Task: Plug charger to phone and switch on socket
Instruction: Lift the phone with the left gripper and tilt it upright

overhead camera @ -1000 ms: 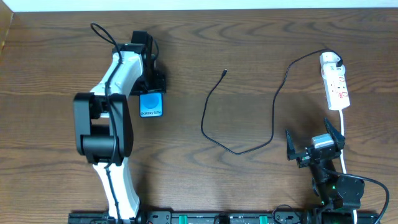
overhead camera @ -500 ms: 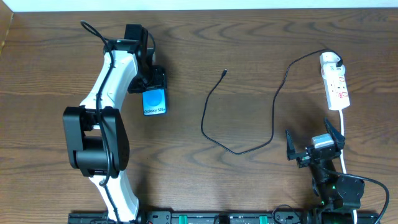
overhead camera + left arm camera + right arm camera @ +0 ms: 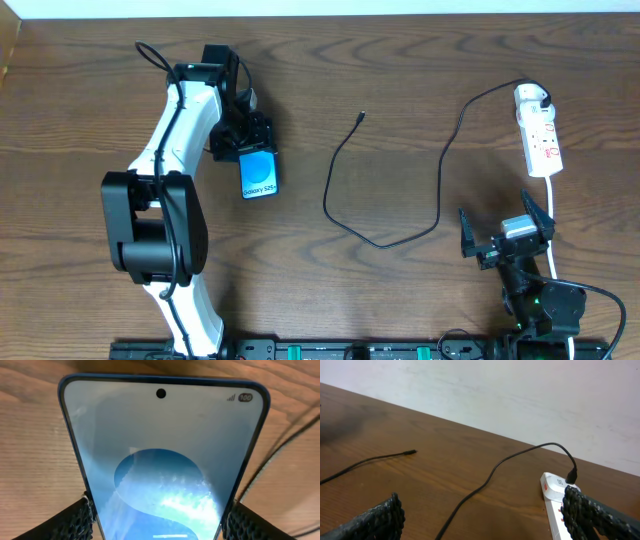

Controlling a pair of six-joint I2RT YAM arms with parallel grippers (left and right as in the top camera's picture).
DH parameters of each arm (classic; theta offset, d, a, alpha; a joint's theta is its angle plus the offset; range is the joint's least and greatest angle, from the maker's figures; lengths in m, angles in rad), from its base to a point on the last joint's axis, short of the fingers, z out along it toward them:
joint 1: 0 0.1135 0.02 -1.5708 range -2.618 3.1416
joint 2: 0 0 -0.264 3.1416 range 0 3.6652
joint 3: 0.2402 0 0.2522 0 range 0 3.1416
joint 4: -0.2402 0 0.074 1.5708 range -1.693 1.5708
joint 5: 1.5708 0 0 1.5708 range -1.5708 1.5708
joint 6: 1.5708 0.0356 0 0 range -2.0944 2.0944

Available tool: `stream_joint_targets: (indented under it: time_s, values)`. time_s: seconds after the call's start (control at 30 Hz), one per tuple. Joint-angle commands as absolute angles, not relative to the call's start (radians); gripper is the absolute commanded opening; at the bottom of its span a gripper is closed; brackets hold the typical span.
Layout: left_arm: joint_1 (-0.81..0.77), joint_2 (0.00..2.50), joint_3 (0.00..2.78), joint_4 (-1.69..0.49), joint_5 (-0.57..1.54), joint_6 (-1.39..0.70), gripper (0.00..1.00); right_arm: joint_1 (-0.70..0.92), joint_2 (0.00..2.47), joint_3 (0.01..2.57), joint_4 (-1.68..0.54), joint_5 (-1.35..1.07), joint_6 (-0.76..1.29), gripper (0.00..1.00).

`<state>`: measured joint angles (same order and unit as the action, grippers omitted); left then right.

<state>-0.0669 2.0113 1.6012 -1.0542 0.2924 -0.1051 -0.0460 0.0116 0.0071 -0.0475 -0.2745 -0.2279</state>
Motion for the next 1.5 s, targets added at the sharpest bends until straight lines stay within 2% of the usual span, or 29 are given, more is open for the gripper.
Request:
stream_joint_targets:
  time_s: [0.0, 0.73, 1.2, 1.23, 1.4, 1.47]
  values:
    - [-0.062, 1.988, 1.61, -1.073, 0.368, -0.11, 0.71, -0.036, 0.006, 0.006, -0.052, -0.271, -0.222, 0.99]
    - [-0.062, 1.988, 1.61, -1.098, 0.728, -0.11, 0.7, -0.036, 0.006, 0.006, -0.052, -0.271, -0.222, 0.99]
    - [-0.062, 1.988, 1.61, -1.098, 1.031, -0.11, 0.68, -0.036, 0.006, 0.006, -0.052, -0.271, -0.222, 0.99]
    - [-0.062, 1.988, 1.61, -1.095, 1.041, -0.11, 0.65, -0.036, 0.006, 0.006, -0.052, -0.271, -0.222, 0.99]
    - [-0.062, 1.988, 1.61, -1.092, 1.028, -0.099, 0.65, -0.036, 0.006, 0.006, -0.052, -0.271, -0.222, 0.99]
    - [-0.062, 1.988, 1.61, -1.081, 0.94, -0.091, 0.65, -0.036, 0.006, 0.006, -0.052, -0.271, -0.222, 0.99]
